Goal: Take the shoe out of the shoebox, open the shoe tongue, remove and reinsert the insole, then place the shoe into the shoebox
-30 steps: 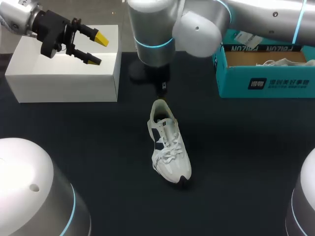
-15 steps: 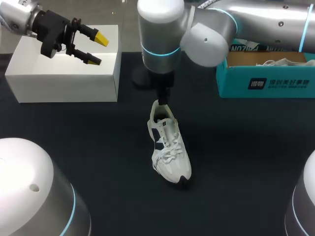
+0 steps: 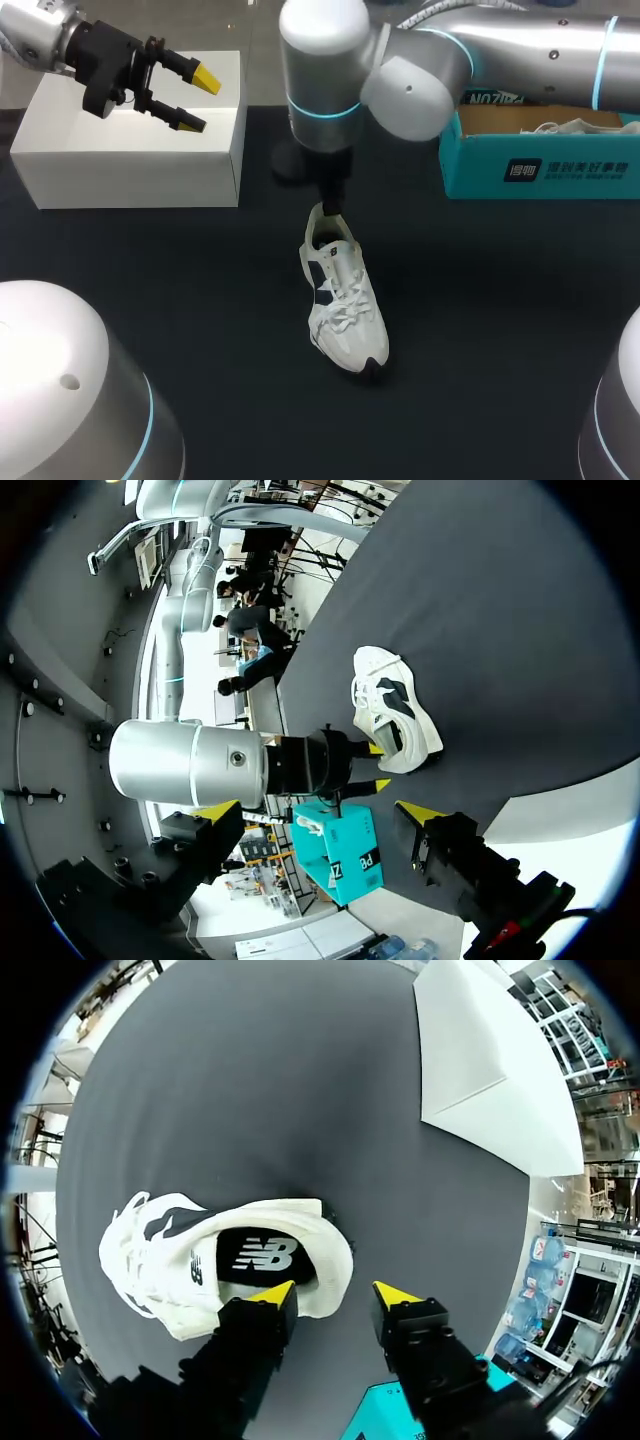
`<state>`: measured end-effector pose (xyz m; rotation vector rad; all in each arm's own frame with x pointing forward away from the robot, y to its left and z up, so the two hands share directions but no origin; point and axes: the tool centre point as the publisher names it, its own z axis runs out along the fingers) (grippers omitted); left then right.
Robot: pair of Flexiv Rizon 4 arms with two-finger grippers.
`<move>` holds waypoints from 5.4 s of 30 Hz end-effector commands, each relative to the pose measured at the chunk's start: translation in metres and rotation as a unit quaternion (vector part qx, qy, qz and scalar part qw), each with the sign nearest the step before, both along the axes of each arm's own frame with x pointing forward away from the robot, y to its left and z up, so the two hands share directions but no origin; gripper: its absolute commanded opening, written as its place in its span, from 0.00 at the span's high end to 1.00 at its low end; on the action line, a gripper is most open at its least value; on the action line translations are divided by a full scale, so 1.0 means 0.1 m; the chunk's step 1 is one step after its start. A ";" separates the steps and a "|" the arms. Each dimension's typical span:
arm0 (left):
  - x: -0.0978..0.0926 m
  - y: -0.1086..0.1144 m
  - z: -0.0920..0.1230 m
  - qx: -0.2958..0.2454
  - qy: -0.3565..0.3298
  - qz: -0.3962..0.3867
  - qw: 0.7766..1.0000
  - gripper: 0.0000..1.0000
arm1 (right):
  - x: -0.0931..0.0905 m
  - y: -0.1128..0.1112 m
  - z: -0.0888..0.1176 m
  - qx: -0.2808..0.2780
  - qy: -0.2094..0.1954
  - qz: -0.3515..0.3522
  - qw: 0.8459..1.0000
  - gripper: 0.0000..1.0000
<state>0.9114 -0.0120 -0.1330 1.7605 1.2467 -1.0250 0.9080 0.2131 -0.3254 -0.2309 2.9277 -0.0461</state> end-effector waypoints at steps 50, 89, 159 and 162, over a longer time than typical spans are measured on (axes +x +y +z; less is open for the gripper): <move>-0.01 0.00 0.00 0.001 -0.001 0.000 1.000 0.00 | -0.06 -0.05 -0.02 -0.018 0.051 -0.007 0.998 1.00; -0.01 0.00 0.00 0.001 -0.001 0.000 1.000 0.00 | -0.13 -0.47 1.66 -0.083 -0.038 -0.002 0.996 1.00; -0.01 0.00 0.00 0.001 -0.001 0.000 1.000 0.00 | 1.50 -4.05 2.01 -0.068 -0.069 -0.149 0.984 1.00; -0.01 0.00 0.00 0.001 -0.001 0.000 1.000 0.00 | 1.63 -4.23 1.96 -0.069 -0.073 -0.156 0.983 1.00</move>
